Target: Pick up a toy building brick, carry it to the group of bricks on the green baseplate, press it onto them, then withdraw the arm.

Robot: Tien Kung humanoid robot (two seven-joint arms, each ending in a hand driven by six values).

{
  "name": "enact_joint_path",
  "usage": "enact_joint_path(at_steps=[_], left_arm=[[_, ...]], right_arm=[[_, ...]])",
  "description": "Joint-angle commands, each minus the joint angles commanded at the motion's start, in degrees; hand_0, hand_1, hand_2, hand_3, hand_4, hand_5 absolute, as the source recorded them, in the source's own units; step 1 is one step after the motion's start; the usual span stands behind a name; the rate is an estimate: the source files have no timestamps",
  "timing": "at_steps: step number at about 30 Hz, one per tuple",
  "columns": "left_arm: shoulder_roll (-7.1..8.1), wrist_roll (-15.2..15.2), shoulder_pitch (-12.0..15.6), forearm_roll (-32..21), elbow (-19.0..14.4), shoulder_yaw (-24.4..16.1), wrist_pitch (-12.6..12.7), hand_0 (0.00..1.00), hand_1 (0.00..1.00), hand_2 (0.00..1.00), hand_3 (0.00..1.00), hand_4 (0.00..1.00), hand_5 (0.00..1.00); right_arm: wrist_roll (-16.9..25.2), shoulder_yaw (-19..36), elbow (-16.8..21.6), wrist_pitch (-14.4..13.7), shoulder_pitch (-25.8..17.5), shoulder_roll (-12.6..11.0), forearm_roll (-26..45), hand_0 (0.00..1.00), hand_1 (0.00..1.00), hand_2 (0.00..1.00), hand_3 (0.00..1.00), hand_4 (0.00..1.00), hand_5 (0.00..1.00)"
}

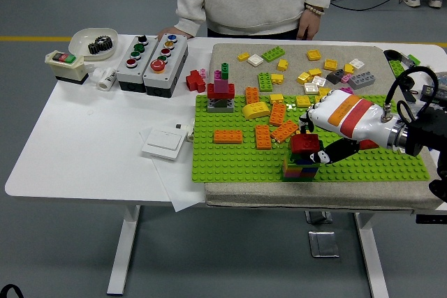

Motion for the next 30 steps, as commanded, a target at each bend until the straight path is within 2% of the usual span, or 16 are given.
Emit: enact_joint_path(at_steps=[30], left_arm=[[0.02,-0.1,0.2,0.0,0.0,0.0,0.0,0.666,0.727,0.734,0.589,0.673,0.662]], right_arm=[[-0.4,1.9,1.2,1.2,-0.9,-0.9,-0.2,0.303,0.392,0.515,0.553,0.839,0.527]])
